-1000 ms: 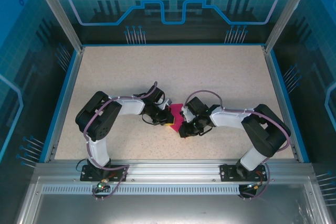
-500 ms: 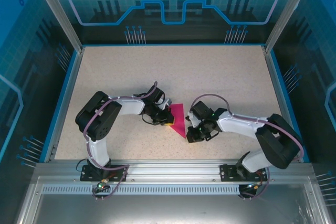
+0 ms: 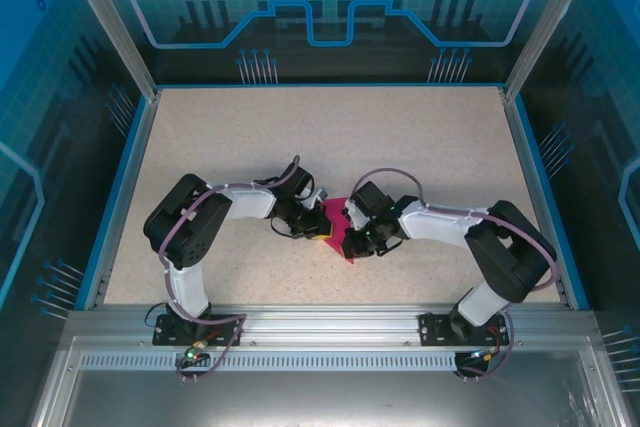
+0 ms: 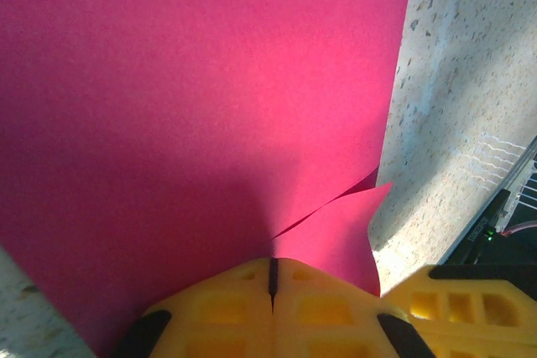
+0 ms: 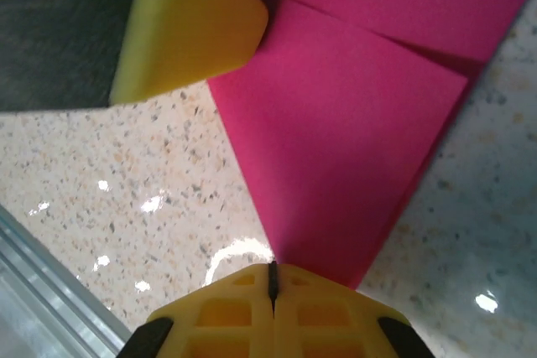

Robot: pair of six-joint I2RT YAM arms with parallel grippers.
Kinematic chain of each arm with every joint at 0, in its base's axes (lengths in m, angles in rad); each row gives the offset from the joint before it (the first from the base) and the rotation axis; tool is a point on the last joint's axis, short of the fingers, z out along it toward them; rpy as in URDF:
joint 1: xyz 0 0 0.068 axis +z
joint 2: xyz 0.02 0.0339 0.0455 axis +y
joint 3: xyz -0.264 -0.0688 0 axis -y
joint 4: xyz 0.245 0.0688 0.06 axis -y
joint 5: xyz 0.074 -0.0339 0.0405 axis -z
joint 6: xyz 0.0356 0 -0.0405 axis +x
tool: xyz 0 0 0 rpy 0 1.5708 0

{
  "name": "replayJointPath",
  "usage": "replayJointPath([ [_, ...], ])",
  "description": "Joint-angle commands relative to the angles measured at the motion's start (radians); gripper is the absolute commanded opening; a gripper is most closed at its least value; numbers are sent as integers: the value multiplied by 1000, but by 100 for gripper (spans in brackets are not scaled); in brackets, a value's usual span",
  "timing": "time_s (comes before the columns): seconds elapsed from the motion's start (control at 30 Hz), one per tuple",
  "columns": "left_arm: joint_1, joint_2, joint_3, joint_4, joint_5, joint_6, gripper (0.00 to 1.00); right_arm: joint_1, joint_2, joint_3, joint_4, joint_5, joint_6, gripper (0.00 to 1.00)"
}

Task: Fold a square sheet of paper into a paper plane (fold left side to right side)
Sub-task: Third fold the triangle at the center of the table.

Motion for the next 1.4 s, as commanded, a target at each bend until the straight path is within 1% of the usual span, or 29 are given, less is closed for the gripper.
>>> replayJointPath([
  [0.0, -6, 13, -12, -85, -85, 18, 3, -7, 35, 6, 16, -10, 18, 0],
  [0.1, -5, -4, -9, -88, -85, 24, 3, -20, 50, -19, 27, -13, 26, 0],
  [0.2, -6, -33, 1, -92, -86, 34, 7, -21, 70, -30, 4, -2, 17, 0],
  [0.33, -18, -124, -12, -81, -88, 43, 10, -29, 79, -66, -4, 16, 18, 0],
  [0.5, -54, -234, -53, -74, -83, 53, 8, -35, 75, -88, -9, 32, 18, 0],
  [0.6, -82, -259, -87, -49, -63, 34, 5, -34, 72, -88, -11, 34, 15, 0],
  [0.73, -130, -233, -114, 12, -42, 6, 4, -34, 74, -84, -13, 37, 11, 0],
  [0.9, -150, -185, -116, 90, -44, -34, 2, -34, 74, -83, -16, 37, 10, 0],
  [1.37, -151, -81, -86, 94, -70, -37, 0, -31, 71, -84, -20, 38, 10, 0],
])
